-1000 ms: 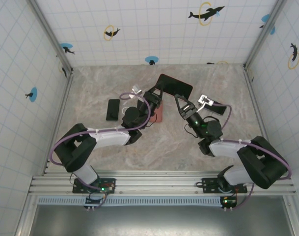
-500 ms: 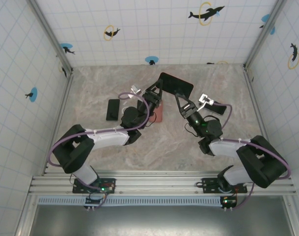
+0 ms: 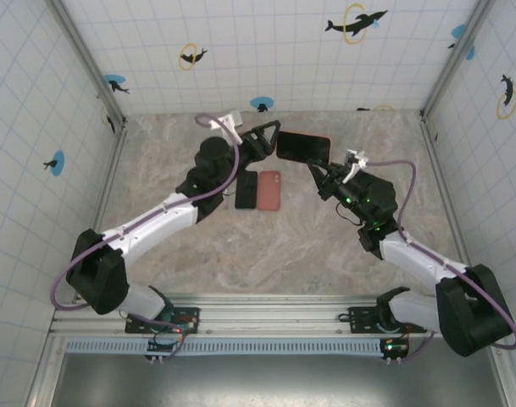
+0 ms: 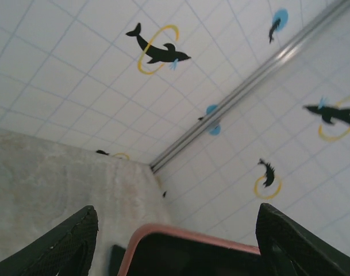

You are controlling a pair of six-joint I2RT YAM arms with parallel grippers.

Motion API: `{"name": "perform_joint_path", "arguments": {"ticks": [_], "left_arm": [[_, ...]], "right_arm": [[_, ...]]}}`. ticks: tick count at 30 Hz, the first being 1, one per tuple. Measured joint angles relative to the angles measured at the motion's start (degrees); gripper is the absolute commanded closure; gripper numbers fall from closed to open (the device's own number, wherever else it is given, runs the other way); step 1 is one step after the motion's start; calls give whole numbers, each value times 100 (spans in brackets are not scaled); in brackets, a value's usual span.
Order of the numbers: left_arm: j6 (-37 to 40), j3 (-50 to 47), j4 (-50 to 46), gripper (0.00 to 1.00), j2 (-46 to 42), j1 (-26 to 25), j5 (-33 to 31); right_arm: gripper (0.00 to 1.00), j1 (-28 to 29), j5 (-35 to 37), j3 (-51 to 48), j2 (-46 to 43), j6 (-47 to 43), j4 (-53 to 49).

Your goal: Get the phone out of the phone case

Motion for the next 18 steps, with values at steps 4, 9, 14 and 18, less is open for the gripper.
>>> {"name": "perform_joint_path", "arguments": {"ticks": [4,9,14,18], "left_arm": [[1598,302,-1036,28,-33,332,887],[3654,673,-2800,29,9,549,1967],[5305,1558,-4336,27,245,553,2594],[6384,1808,-5104,25,258,553,3110]], "right_arm": [[95,-157,-546,260,-66,-1139,-1058],[96,-243,-1147,485,-66,-2317,-2212],[96,-214,-1659,868,-63,-3370,-3121],[96,-131,-1930,1110,-17,-4044,-3626]]}}
